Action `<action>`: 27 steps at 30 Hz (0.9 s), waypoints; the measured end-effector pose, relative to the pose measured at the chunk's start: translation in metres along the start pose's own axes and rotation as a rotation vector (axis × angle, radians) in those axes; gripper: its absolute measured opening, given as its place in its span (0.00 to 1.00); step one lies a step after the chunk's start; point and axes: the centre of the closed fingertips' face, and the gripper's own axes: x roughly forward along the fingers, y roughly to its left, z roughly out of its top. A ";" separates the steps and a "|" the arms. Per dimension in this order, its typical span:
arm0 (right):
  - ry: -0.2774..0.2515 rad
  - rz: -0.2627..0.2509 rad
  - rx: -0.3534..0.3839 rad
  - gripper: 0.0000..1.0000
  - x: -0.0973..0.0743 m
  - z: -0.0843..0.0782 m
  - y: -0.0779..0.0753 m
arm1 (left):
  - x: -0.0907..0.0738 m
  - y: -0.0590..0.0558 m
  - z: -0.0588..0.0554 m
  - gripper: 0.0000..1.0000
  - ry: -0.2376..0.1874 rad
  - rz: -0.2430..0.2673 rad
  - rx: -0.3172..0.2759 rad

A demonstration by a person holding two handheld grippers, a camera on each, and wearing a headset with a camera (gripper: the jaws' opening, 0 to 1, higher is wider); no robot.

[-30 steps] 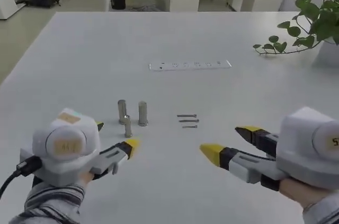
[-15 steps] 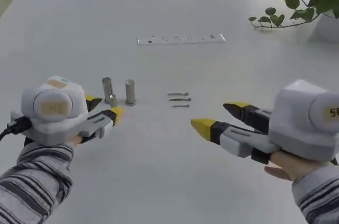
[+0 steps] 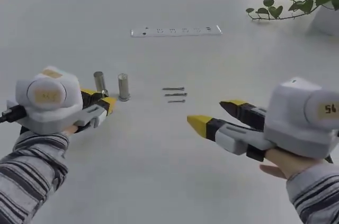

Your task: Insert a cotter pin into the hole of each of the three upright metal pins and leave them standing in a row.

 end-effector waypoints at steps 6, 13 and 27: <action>0.004 0.005 0.004 0.46 0.003 -0.003 0.002 | 0.002 -0.002 -0.003 0.06 0.008 -0.010 0.022; 0.006 0.000 -0.003 0.45 0.002 -0.002 0.001 | 0.001 -0.008 -0.004 0.05 0.013 -0.041 0.047; 0.008 0.010 -0.021 0.43 -0.004 -0.002 0.006 | -0.009 -0.049 -0.009 0.05 0.015 -0.139 0.054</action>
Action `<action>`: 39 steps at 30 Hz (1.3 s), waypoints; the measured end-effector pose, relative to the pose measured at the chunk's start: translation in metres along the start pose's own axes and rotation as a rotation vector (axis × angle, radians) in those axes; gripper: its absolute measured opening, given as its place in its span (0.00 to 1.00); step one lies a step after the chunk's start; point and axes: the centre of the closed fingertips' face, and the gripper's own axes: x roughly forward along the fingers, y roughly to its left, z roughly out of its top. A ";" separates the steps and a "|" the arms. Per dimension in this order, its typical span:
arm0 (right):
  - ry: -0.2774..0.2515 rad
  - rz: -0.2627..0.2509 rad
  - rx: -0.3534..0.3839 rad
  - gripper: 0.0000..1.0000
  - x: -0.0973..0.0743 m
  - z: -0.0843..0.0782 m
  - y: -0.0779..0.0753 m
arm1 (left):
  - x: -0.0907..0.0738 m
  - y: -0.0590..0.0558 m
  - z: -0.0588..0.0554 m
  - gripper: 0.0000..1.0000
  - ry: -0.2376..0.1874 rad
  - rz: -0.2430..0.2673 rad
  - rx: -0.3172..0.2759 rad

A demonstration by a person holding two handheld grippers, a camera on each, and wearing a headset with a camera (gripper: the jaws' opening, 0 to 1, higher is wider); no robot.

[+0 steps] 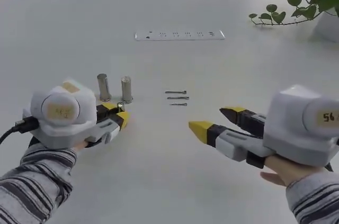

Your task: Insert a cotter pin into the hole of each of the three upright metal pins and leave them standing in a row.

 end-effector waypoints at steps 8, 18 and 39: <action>0.023 0.018 -0.010 0.41 -0.002 -0.004 0.003 | 0.001 -0.022 0.000 0.05 -0.005 -0.045 0.007; 0.041 0.031 -0.027 0.39 -0.002 -0.008 0.004 | 0.005 -0.040 0.000 0.05 -0.007 -0.094 0.022; 0.149 0.064 -0.182 0.32 0.014 -0.004 -0.010 | 0.006 -0.038 -0.003 0.15 0.008 -0.081 0.011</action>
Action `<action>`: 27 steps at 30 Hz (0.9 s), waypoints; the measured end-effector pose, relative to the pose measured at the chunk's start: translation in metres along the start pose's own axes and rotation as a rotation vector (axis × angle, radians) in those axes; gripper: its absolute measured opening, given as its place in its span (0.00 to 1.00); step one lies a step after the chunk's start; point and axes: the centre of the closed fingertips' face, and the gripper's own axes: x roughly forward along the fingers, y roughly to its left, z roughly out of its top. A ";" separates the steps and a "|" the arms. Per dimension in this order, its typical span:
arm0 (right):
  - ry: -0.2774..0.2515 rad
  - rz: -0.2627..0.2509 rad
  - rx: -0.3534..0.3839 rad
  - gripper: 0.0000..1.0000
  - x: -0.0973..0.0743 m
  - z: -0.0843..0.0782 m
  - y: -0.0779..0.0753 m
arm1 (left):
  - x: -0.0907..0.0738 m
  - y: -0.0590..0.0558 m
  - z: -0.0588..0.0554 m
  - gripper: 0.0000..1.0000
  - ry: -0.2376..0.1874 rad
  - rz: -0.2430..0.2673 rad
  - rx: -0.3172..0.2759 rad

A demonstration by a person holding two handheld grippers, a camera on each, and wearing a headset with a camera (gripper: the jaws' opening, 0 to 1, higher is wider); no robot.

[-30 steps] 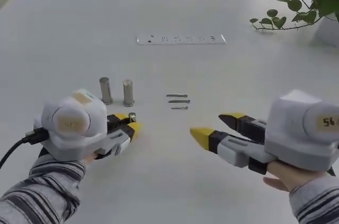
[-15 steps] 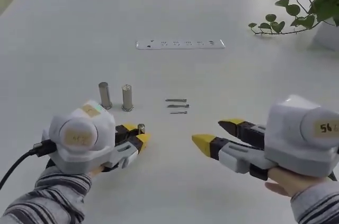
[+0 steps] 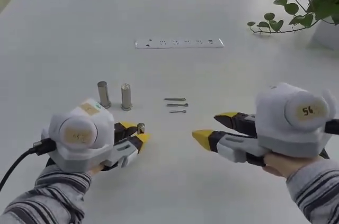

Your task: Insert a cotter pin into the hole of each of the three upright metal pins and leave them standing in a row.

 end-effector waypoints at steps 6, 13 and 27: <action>0.093 0.041 -0.133 0.28 0.013 0.000 -0.009 | -0.011 0.001 -0.001 0.29 0.006 0.020 -0.016; 0.180 0.097 -0.201 0.24 0.032 0.003 -0.018 | -0.029 0.000 -0.005 0.39 -0.003 0.050 -0.077; 0.325 0.174 -0.344 0.18 0.070 0.003 -0.026 | -0.055 0.005 0.000 0.52 -0.008 0.122 -0.111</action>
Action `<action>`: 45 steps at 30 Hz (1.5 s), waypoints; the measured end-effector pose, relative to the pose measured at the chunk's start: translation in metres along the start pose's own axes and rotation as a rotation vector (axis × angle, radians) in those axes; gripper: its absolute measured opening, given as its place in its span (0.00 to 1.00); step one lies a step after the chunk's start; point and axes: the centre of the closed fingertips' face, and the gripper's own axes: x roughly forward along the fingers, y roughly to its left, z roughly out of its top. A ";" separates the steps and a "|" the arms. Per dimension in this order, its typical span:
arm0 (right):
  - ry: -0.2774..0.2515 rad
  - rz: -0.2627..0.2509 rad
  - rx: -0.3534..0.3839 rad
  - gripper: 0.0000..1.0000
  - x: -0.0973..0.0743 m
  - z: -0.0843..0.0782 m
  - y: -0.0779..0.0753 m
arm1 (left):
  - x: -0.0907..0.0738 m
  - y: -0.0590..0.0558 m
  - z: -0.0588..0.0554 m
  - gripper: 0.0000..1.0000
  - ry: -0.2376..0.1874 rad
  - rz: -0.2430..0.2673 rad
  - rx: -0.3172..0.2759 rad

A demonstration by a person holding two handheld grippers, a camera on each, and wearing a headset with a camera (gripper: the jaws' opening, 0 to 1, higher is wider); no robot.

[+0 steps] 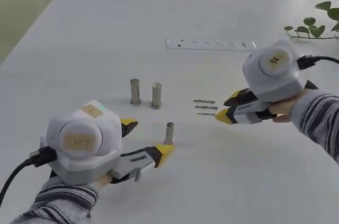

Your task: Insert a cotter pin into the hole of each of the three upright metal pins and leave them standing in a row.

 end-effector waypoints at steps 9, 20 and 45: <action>0.093 0.068 -0.086 0.14 0.021 -0.004 -0.004 | -0.008 -0.002 -0.009 0.62 0.030 0.028 0.037; 0.169 0.120 -0.137 0.06 0.038 -0.013 -0.006 | -0.012 0.010 -0.008 0.61 0.026 0.059 0.056; 0.094 0.113 -0.125 0.00 0.023 -0.006 -0.008 | -0.014 0.016 -0.002 0.51 -0.003 0.067 0.044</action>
